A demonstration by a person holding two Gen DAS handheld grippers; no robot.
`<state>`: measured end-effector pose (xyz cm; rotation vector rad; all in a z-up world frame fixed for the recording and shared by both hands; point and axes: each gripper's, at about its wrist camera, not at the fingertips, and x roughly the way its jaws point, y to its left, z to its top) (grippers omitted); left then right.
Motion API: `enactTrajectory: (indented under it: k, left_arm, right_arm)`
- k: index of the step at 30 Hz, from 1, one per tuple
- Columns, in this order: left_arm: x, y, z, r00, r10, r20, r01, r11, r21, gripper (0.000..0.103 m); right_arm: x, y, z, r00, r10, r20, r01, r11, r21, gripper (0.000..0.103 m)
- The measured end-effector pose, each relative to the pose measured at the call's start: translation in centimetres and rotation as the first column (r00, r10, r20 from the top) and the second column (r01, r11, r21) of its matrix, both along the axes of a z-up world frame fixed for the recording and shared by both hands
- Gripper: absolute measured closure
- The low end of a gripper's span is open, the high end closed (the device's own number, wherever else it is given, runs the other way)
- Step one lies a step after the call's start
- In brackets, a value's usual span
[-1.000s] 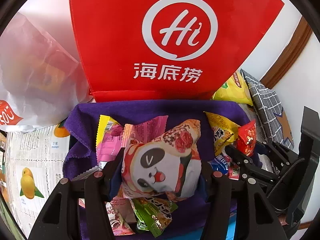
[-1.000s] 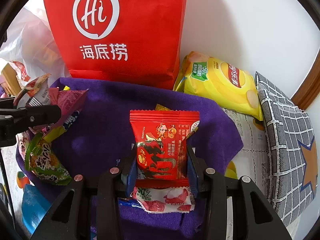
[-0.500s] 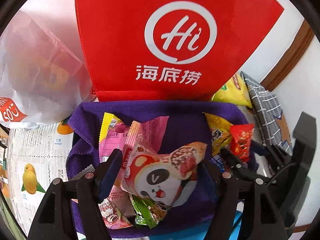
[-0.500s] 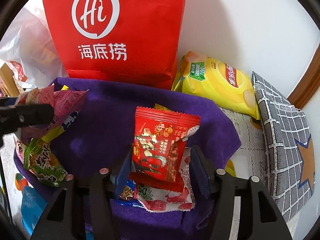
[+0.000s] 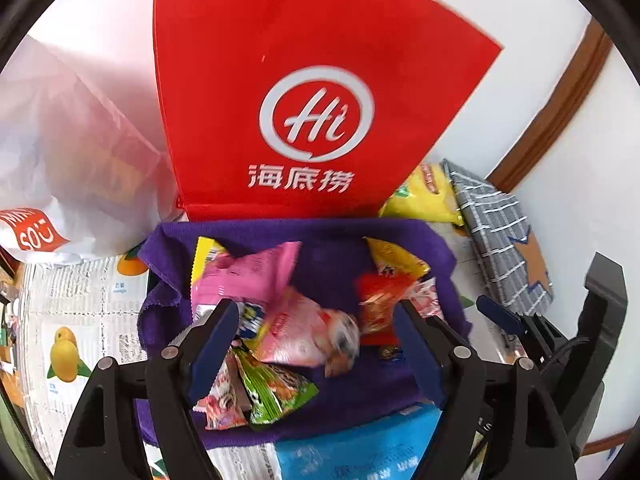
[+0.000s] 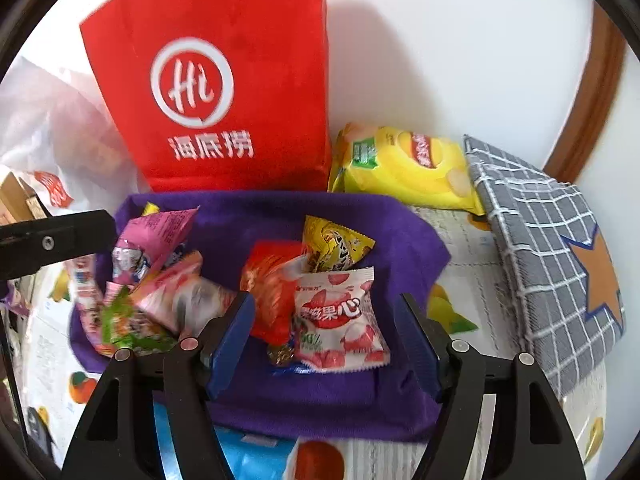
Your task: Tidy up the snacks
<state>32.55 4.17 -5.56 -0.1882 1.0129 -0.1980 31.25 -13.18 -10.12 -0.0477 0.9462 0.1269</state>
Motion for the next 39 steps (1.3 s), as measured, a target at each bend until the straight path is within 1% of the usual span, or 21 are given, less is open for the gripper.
enactTrajectory:
  k: [4, 7, 11, 15, 23, 24, 26, 28, 30, 31, 34, 37, 39]
  left_arm:
    - [-1.4, 0.1, 1.9, 0.999, -0.003, 0.043, 0.004, 1.000, -0.012, 0.021]
    - [-2.6, 0.1, 3.4, 0.997, -0.001, 0.077, 0.001, 1.000, 0.002, 0.020]
    - [-4.7, 0.3, 5.1, 0.995, 0.019, 0.099, -0.018, 1.000, -0.009, 0.019]
    - [-7.4, -0.1, 6.2, 0.990, 0.008, 0.138, -0.014, 0.999, 0.047, 0.019]
    - [-14.4, -1.0, 8.7, 0.979, 0.026, 0.202, -0.042, 0.996, 0.077, 0.017]
    - [-15.2, -1.2, 9.0, 0.977, 0.027, 0.212, -0.046, 0.995, 0.085, 0.016]
    - [-17.0, -1.7, 9.6, 0.972, 0.028, 0.233, -0.056, 0.992, 0.115, 0.010]
    - [-18.6, -2.2, 10.0, 0.967, 0.033, 0.252, -0.071, 0.987, 0.144, 0.010]
    - [-20.1, -2.5, 10.5, 0.962, 0.040, 0.271, -0.084, 0.985, 0.153, 0.010]
    - [-20.9, -2.6, 10.7, 0.960, 0.041, 0.275, -0.085, 0.985, 0.152, 0.009]
    - [-22.9, -3.0, 11.1, 0.955, 0.043, 0.294, -0.092, 0.984, 0.155, 0.009]
    - [-24.8, -3.5, 11.3, 0.947, 0.049, 0.319, -0.109, 0.979, 0.173, 0.008]
    - [-25.8, -3.7, 11.3, 0.943, 0.055, 0.329, -0.119, 0.977, 0.178, 0.007]
  right_arm:
    - [-2.4, 0.0, 2.6, 0.999, -0.005, 0.034, 0.005, 1.000, 0.002, 0.030]
    - [-4.2, 0.1, 4.5, 0.998, -0.006, 0.064, 0.007, 1.000, -0.018, 0.028]
    - [-6.6, -0.2, 7.0, 0.993, -0.022, 0.112, 0.025, 0.999, -0.029, 0.028]
    - [-8.7, -0.8, 8.6, 0.991, -0.036, 0.128, 0.036, 0.999, 0.005, 0.028]
    - [-13.8, -2.1, 11.6, 0.985, -0.064, 0.161, 0.051, 0.995, 0.081, 0.028]
    - [-14.7, -2.4, 12.1, 0.983, -0.069, 0.169, 0.056, 0.995, 0.084, 0.028]
    - [-15.9, -2.7, 12.7, 0.981, -0.077, 0.177, 0.064, 0.995, 0.076, 0.028]
    - [-17.2, -3.1, 13.0, 0.981, -0.085, 0.176, 0.074, 0.995, 0.069, 0.028]
    - [-18.6, -3.6, 13.3, 0.980, -0.091, 0.177, 0.079, 0.994, 0.073, 0.023]
    - [-19.1, -3.8, 13.4, 0.978, -0.094, 0.184, 0.082, 0.994, 0.074, 0.018]
    - [-21.2, -4.2, 13.9, 0.971, -0.099, 0.219, 0.086, 0.994, 0.067, 0.015]
    - [-23.0, -4.3, 14.2, 0.963, -0.099, 0.251, 0.091, 0.995, 0.044, 0.005]
    - [-24.3, -4.3, 14.2, 0.957, -0.095, 0.272, 0.091, 0.995, 0.026, 0.003]
